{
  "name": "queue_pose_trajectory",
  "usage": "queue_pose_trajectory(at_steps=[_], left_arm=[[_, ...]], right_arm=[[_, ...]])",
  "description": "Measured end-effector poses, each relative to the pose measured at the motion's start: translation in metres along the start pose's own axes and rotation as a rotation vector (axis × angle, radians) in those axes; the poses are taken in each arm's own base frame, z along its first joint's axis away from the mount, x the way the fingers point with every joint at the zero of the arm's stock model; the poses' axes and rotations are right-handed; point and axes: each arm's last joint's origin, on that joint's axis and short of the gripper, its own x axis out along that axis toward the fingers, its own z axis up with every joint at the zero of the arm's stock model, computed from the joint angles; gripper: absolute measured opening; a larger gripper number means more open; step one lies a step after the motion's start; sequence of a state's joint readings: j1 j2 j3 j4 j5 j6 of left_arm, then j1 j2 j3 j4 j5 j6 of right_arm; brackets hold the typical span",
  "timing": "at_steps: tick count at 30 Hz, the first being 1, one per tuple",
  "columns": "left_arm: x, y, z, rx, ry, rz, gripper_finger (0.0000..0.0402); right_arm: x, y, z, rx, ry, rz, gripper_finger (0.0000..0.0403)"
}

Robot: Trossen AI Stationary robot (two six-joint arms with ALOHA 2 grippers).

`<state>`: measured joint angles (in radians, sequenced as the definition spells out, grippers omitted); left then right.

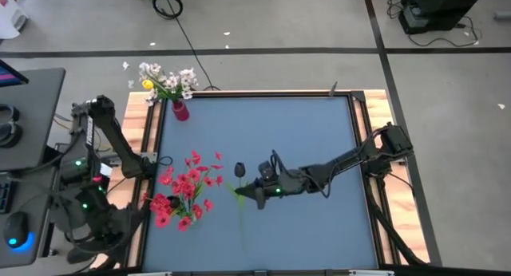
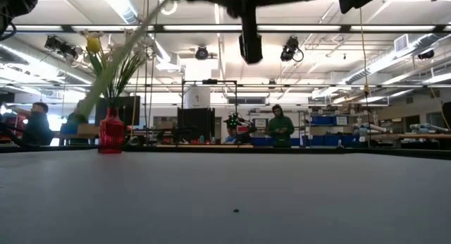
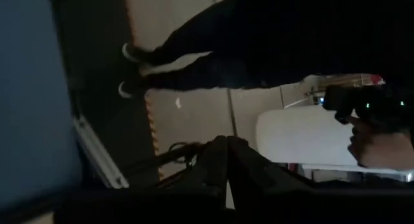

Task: Sort flowers into vase by color
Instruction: Put the black flower into the transparent vase

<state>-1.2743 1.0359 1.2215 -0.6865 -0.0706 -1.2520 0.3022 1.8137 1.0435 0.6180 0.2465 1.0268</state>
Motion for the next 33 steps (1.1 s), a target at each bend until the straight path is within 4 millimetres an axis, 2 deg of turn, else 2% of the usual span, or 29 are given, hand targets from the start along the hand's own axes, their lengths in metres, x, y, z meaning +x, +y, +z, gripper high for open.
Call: queue_pose_trajectory(at_steps=[10,15,20,27,30,33], left_arm=[[-0.044,-0.041,0.022,0.317,-0.269,-0.093,0.0015],[-0.057,-0.054,0.033,0.502,-0.444,-0.112,0.0015],[-0.064,-0.060,0.045,0.596,-0.679,-0.017,0.0026],[-0.067,-0.050,0.071,0.525,-0.906,0.213,0.0099],[-0.058,-0.044,0.085,0.484,-0.950,0.292,0.0141],[-0.043,-0.038,0.100,0.491,-0.919,0.323,0.0176]], right_arm=[[-0.009,0.033,-0.005,-0.139,-0.095,0.253,0.0008],[-0.017,0.049,-0.008,-0.193,-0.135,0.389,0.0008],[-0.026,0.063,-0.009,-0.215,-0.217,0.504,0.0008],[-0.026,0.085,-0.001,-0.310,-0.295,0.547,0.0008],[-0.019,0.099,0.006,-0.377,-0.293,0.509,0.0008],[-0.012,0.118,0.016,-0.441,-0.289,0.462,0.0008]])
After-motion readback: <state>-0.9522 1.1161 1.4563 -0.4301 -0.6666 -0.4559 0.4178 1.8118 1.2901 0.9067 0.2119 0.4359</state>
